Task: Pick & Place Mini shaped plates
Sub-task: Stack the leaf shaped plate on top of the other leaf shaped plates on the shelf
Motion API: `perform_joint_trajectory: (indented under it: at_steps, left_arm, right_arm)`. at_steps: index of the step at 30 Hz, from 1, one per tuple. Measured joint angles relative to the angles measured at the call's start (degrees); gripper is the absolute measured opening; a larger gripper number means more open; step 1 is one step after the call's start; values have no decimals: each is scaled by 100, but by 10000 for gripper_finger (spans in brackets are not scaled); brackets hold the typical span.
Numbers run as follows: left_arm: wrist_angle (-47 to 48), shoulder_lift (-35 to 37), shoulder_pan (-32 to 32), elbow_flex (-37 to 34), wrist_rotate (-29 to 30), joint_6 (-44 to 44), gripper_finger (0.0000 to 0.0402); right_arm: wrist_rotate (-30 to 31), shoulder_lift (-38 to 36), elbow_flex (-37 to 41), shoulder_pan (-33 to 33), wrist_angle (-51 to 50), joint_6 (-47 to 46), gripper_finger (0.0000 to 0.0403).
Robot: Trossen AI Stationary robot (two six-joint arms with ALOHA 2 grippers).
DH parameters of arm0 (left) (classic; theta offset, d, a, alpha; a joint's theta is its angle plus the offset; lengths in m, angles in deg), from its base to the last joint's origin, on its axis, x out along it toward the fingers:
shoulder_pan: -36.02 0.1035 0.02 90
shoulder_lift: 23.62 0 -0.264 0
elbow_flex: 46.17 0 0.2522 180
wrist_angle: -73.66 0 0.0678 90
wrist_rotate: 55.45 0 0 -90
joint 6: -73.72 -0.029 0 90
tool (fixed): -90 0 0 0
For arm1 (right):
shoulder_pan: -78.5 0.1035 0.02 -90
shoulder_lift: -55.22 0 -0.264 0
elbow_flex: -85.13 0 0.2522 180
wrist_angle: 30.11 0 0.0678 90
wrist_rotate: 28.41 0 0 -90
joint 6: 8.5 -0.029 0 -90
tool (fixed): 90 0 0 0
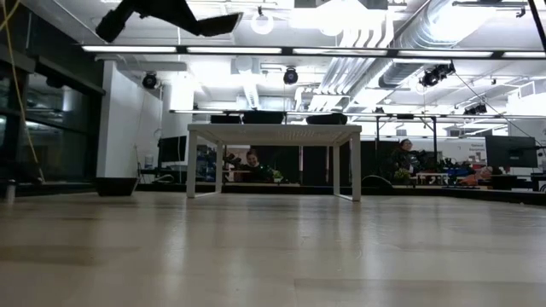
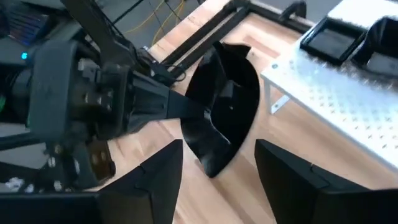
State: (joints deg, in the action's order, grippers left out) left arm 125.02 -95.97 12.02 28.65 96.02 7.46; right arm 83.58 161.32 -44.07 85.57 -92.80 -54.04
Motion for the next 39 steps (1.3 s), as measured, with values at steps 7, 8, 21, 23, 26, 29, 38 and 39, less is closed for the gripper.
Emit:
perform_joint_trajectory:
  at_steps: [7,8,21,23,26,29,38,39]
  left_arm:
    - [13,-476,4,2,896,-576,0]
    - [51,-532,1,1,976,-576,0]
    - [151,-709,0,2,1813,-567,0]
    - [151,-709,2,0,1819,-598,0]
    - [149,-709,5,0,1820,-599,0]
    - [149,-709,6,0,1809,-601,0]
    - [143,-709,6,-2,1767,-553,0]
    - [141,-709,6,-2,1766,-552,0]
  right_arm:
    - [502,207,-2,32,423,742,193]
    - [611,262,0,42,393,838,192]
    - [2329,433,0,374,354,1870,192]
    - [2400,433,0,393,353,2027,192]
    - [2389,471,0,358,382,2053,192]
    - [2399,548,0,309,417,2055,192]
    - [2268,693,2,95,516,2006,192]
    - [2273,693,2,82,527,2006,192]
